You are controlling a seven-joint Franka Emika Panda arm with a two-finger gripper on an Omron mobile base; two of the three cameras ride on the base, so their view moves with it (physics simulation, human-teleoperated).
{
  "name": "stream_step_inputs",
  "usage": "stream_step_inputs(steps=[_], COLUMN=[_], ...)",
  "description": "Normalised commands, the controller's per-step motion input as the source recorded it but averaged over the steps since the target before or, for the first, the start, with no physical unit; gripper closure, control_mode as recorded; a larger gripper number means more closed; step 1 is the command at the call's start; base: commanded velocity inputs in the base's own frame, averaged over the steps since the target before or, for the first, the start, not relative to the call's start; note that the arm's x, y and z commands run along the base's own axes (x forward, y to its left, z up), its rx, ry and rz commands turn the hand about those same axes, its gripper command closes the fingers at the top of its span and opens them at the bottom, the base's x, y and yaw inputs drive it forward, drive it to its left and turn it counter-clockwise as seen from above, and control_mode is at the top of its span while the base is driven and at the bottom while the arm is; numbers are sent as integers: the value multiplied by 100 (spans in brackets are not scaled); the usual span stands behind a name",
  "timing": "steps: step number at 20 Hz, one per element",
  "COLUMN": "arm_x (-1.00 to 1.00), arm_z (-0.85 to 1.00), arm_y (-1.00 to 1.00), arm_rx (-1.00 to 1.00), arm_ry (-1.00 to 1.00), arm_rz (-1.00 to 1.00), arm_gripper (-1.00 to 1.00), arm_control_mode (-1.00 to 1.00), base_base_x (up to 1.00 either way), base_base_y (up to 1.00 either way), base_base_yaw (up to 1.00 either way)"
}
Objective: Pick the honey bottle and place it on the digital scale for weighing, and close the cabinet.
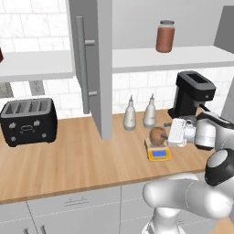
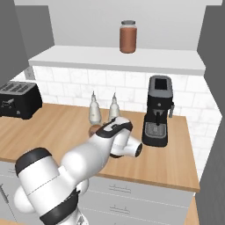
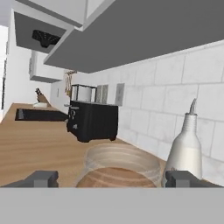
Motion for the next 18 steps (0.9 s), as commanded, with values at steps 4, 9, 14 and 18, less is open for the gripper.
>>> stream_step_inputs(steps=[4,9,14,18], arm_x=[-35,-83,-83,-57], arm_z=[6,35,41,66], arm_y=[-17,-44,-64,-71], arm_rx=[0,9,23,30], arm_ry=[-3,-29,-48,-63], arm_rz=[0,-3,-7,-3], arm_gripper=[-100,-100,-100,-100], arm_control_mode=[-100,-100,-100,-100], base_base_x=[0,0,0,0], base_base_y=[0,0,0,0], base_base_yaw=[0,0,0,0])
